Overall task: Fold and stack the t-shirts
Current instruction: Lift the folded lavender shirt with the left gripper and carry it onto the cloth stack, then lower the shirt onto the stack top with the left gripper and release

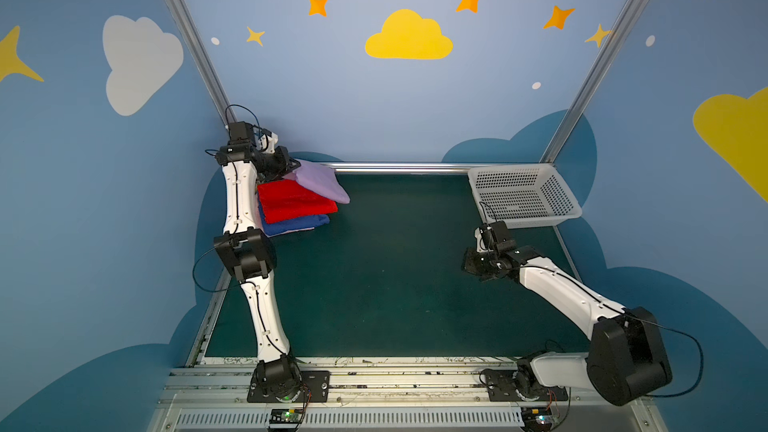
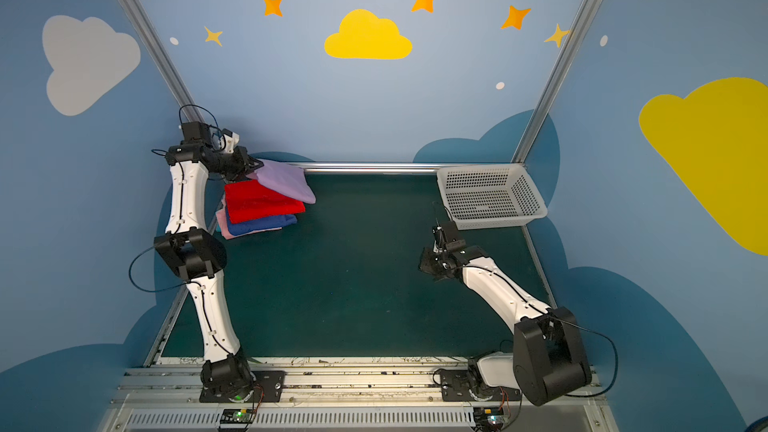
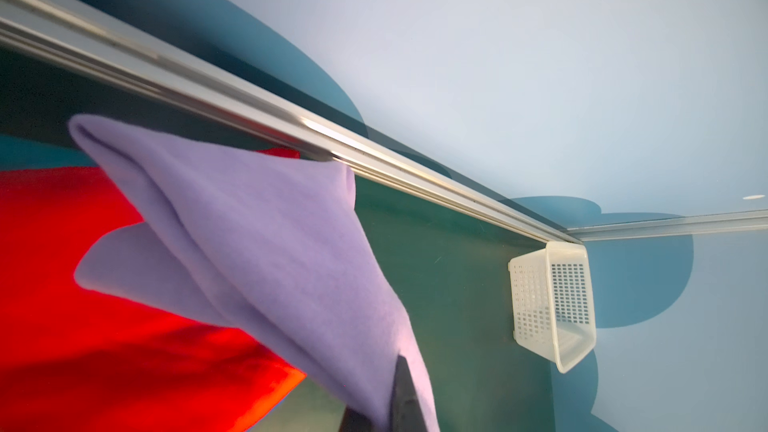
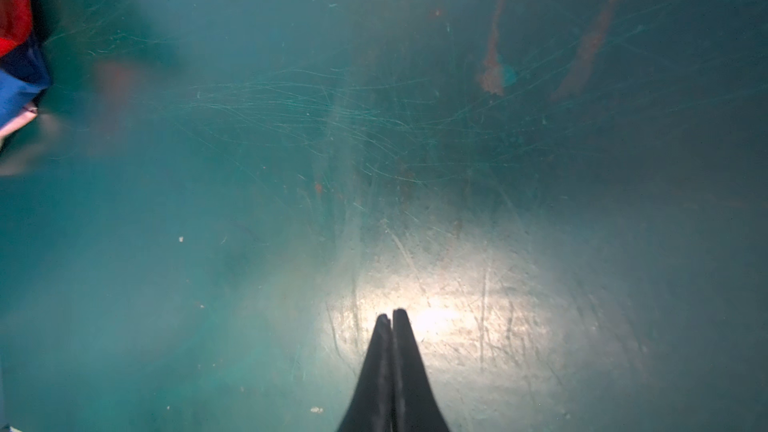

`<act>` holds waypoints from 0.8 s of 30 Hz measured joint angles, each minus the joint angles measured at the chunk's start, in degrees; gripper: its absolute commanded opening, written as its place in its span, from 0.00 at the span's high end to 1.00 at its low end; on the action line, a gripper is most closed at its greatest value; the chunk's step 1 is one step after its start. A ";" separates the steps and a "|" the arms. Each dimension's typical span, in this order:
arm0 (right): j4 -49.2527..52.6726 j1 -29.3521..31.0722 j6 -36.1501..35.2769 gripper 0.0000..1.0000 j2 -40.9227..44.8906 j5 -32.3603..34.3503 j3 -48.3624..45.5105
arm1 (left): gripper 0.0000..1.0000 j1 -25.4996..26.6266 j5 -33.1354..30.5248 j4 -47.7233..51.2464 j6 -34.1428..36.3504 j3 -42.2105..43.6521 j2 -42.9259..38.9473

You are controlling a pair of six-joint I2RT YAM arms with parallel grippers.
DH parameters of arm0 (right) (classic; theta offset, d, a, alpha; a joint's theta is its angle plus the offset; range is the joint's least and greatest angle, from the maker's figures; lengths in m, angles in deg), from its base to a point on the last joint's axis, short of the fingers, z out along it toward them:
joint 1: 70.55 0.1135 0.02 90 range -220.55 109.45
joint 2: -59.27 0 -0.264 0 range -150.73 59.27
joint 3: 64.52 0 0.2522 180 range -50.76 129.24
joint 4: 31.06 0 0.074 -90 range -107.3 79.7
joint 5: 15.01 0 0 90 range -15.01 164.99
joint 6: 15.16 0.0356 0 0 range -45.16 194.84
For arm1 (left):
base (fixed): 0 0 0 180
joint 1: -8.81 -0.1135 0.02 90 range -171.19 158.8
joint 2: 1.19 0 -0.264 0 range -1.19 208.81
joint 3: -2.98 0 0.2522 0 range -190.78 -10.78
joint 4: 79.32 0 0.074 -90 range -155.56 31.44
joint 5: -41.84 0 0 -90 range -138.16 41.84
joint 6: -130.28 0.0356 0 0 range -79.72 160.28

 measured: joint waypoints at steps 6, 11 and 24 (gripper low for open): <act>0.04 0.24 0.37 1.00 -0.15 -0.37 0.02 | 0.96 -1.88 1.27 -0.74 3.74 8.74 -3.17; 0.31 0.24 0.90 1.00 0.02 -1.22 0.07 | 0.96 -4.04 0.61 -1.16 5.51 13.75 -3.19; 1.31 0.39 1.27 1.00 0.61 -1.70 0.70 | 0.89 -11.08 -4.17 -4.79 3.76 20.22 -2.49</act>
